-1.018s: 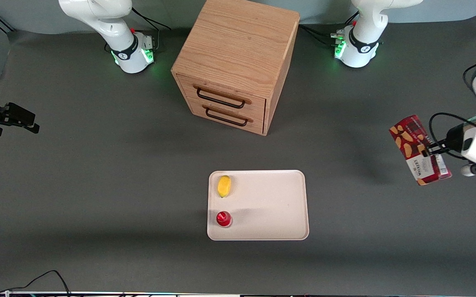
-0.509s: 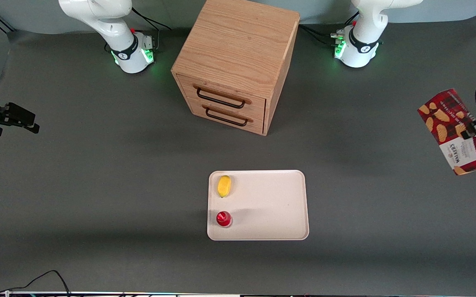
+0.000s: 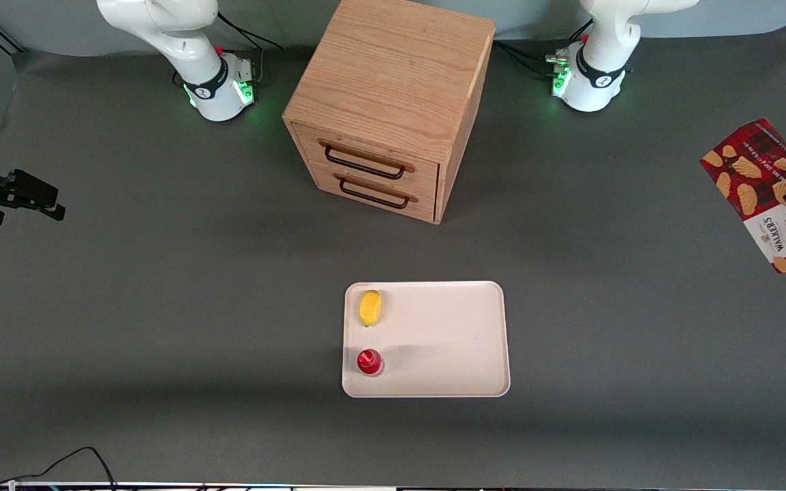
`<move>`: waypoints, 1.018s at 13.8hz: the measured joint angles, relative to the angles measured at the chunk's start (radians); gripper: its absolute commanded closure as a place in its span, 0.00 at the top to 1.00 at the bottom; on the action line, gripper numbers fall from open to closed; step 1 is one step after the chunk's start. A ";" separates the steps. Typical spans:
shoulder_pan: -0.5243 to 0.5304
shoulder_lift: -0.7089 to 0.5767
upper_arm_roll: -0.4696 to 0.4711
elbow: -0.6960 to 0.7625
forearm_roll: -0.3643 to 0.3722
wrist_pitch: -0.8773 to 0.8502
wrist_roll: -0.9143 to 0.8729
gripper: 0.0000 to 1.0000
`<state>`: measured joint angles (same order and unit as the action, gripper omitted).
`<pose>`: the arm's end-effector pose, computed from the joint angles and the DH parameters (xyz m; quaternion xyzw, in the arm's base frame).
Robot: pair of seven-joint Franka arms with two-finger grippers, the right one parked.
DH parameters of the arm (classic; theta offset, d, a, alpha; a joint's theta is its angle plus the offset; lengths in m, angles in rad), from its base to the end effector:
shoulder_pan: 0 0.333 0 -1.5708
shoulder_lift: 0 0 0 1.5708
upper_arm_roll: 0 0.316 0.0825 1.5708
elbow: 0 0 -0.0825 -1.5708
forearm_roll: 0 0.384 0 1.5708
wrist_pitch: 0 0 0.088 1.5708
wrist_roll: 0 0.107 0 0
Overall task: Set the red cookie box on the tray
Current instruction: 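Lift the red cookie box upright with the left gripper, then carry the held box over the white tray with the left gripper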
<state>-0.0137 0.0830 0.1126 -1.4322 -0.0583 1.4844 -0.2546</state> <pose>0.5699 0.0468 0.6355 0.9844 0.1736 -0.0170 0.0232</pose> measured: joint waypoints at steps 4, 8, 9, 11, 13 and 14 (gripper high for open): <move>-0.035 0.008 -0.060 0.001 -0.001 0.000 -0.182 0.00; -0.043 0.027 -0.182 0.003 -0.001 0.001 -0.383 0.00; -0.044 0.033 -0.208 0.003 -0.001 0.003 -0.421 0.00; -0.045 0.046 -0.256 0.003 -0.002 0.026 -0.496 0.00; -0.046 0.070 -0.312 0.003 -0.002 0.078 -0.591 0.00; -0.047 0.087 -0.342 0.005 -0.002 0.102 -0.633 0.00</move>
<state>-0.0606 0.1695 -0.2291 -1.4276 -0.0602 1.5869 -0.8879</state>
